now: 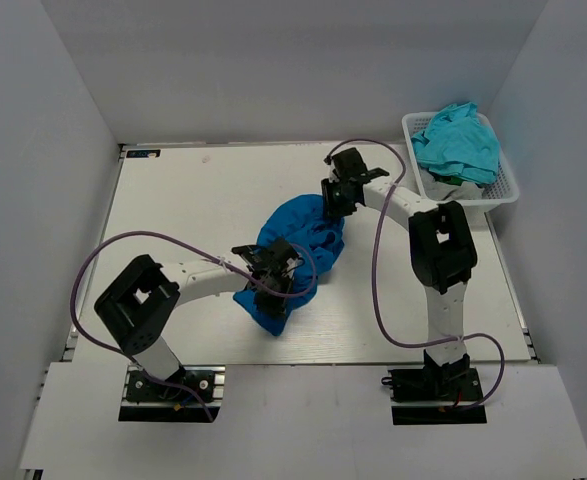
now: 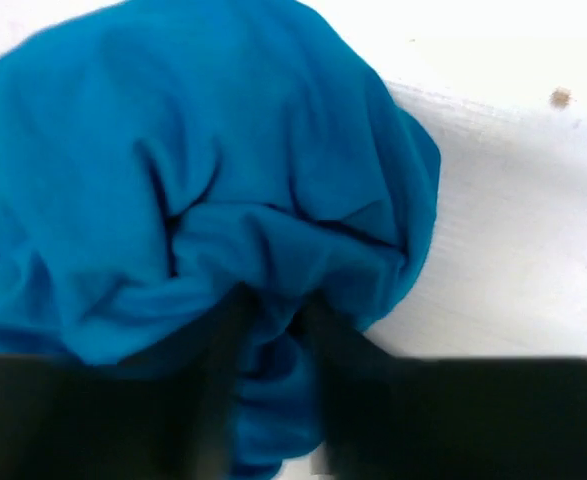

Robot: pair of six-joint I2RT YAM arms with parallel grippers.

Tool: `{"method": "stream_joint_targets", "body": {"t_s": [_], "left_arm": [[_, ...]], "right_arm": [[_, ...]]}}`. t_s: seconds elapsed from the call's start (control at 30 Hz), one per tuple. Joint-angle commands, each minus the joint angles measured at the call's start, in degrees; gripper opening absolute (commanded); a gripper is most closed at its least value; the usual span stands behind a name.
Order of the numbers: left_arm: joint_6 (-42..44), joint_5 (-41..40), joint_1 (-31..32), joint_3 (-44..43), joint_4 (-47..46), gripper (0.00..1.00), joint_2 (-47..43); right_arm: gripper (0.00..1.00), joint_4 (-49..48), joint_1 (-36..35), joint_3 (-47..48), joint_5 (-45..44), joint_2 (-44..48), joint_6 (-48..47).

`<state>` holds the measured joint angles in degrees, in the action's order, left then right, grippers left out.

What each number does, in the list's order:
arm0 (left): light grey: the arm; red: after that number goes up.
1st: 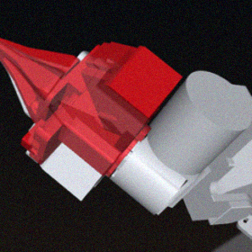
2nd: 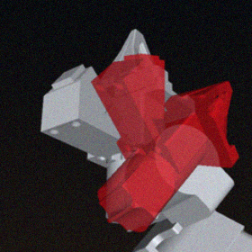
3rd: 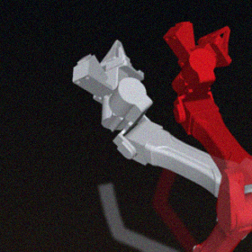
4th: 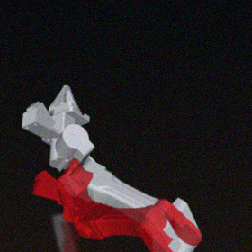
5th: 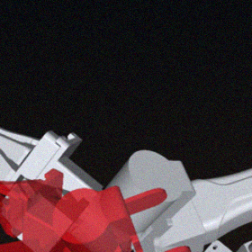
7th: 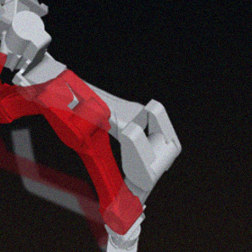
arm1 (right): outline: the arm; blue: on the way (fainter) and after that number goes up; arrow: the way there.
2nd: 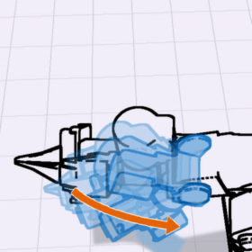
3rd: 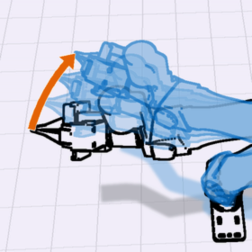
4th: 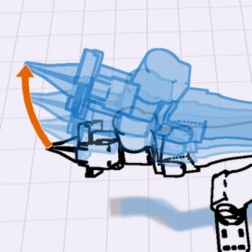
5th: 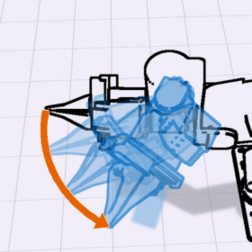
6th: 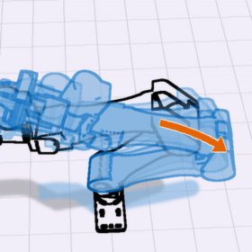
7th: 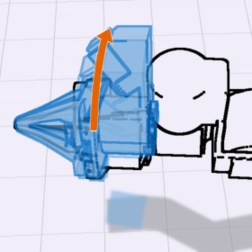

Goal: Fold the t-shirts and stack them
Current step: Flatten out the tshirt

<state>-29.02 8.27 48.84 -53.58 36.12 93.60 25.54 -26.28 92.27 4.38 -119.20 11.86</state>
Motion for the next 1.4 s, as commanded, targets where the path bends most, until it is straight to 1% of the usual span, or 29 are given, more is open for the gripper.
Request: {"method": "stream_joint_targets", "body": {"t_s": [0.0,0.03,0.13,0.17,0.23,0.27,0.33,0.37,0.4,0.43,0.47,0.5,0.53,0.57,0.6,0.7,0.73,0.87,0.93,0.97,1.03,1.1,1.13,1.2,1.23,1.27,1.3,1.33,1.37], "left_arm": [[-0.52,-2.02,0.38,0.67,-3.34,0.14,-0.88],[-0.52,-3.08,0.38,0.06,-3.34,0.00,-0.88],[-2.88,-8.70,-0.14,-3.44,0.00,0.00,-4.12],[-3.41,-10.45,-0.15,-4.24,1.83,0.00,-5.35],[-4.99,-16.51,-0.76,-7.04,3.95,0.00,-10.35],[-6.13,-22.28,-0.76,-8.11,5.79,0.00,-12.11],[-7.28,-27.41,-0.76,-11.17,7.38,0.00,-17.54],[-9.02,-32.91,-0.76,-12.06,8.69,0.00,-19.32],[-9.04,-35.23,-0.76,-13.73,8.71,0.00,-21.07],[-9.82,-37.17,-0.76,-14.52,9.31,0.00,-22.75],[-10.53,-41.80,-0.76,-15.40,9.93,0.00,-25.72],[-13.06,-44.02,-1.29,-17.24,11.68,0.00,-27.06],[-14.74,-46.13,-1.29,-18.13,12.65,0.00,-28.20],[-16.41,-49.81,-1.29,-19.09,13.79,0.00,-29.26],[-19.38,-51.41,-1.29,-20.93,15.89,0.00,-30.92],[-22.66,-58.00,-1.29,-24.71,19.59,0.00,-32.69],[-22.66,-60.80,-1.29,-26.12,20.47,0.00,-33.30],[-22.05,-66.53,-1.29,-33.76,22.50,0.00,-34.88],[-20.91,-69.77,-1.29,-35.36,22.50,0.00,-36.03],[-20.38,-70.58,-1.29,-36.58,22.50,0.00,-37.43],[-17.67,-72.51,-1.29,-37.38,20.23,0.00,-39.19],[-15.47,-72.52,-1.29,-37.91,17.95,0.00,-42.25],[-11.89,-71.48,-1.29,-37.39,14.37,0.00,-43.41],[-7.75,-69.46,-0.77,-36.60,9.61,0.00,-45.78],[-4.85,-65.44,-0.76,-35.81,6.45,0.00,-47.18],[2.05,-62.62,-0.76,-33.28,-1.67,0.00,-50.33],[5.77,-58.76,-0.76,-31.60,-6.28,0.00,-52.01],[7.99,-50.98,-0.76,-29.15,-9.72,0.00,-53.60],[9.75,-48.38,-0.76,-29.12,-13.41,0.00,-55.18]], "right_arm": [[0.27,-0.93,0.00,2.65,-2.54,-0.42,1.77],[0.00,-0.50,-0.08,2.91,-2.10,-0.34,2.37],[0.00,-0.14,-0.09,4.24,-3.14,0.71,3.79],[0.00,-0.66,-0.08,3.97,-3.59,2.98,3.79],[0.00,-1.98,0.18,3.36,-4.12,4.93,4.05],[0.00,-2.77,0.18,2.49,-6.90,7.29,4.05],[0.00,-4.17,0.36,1.52,-8.51,12.21,3.88],[0.00,-4.10,0.27,0.99,-10.78,13.28,3.88],[0.00,-4.44,0.27,0.63,-11.49,16.77,3.53],[0.00,-4.36,0.35,0.54,-12.20,17.94,3.52],[0.00,-4.36,0.53,0.46,-14.99,18.90,3.61],[0.00,-4.10,0.71,0.63,-16.50,19.70,3.44],[0.00,-3.66,0.62,0.63,-19.38,22.84,3.44],[0.00,-3.05,0.88,0.54,-21.15,23.65,3.70],[0.00,-1.82,1.14,0.89,-24.74,25.92,4.74],[0.00,0.82,2.63,1.68,-32.74,30.23,5.19],[0.00,1.18,2.73,1.77,-33.64,31.03,5.11],[0.00,0.92,4.31,2.83,-36.28,37.01,2.21],[0.00,0.74,5.01,3.09,-37.51,38.77,-0.87],[0.00,0.57,5.45,3.09,-37.69,40.78,-2.96],[0.00,0.91,5.98,3.27,-39.44,42.89,-3.33],[0.00,1.96,6.33,3.62,-39.98,45.79,-5.09],[0.00,2.23,6.33,3.88,-39.72,46.50,-5.18],[0.00,2.67,6.24,4.06,-38.66,50.71,-5.44],[0.00,3.02,6.16,4.23,-35.79,51.86,-5.62],[0.00,3.11,6.33,4.76,-34.80,53.00,-5.88],[0.00,3.37,6.33,4.85,-33.57,56.06,-5.97],[0.00,3.90,6.24,5.55,-30.78,57.05,-6.14],[0.00,4.25,6.24,5.64,-28.05,60.02,-5.71]]}}
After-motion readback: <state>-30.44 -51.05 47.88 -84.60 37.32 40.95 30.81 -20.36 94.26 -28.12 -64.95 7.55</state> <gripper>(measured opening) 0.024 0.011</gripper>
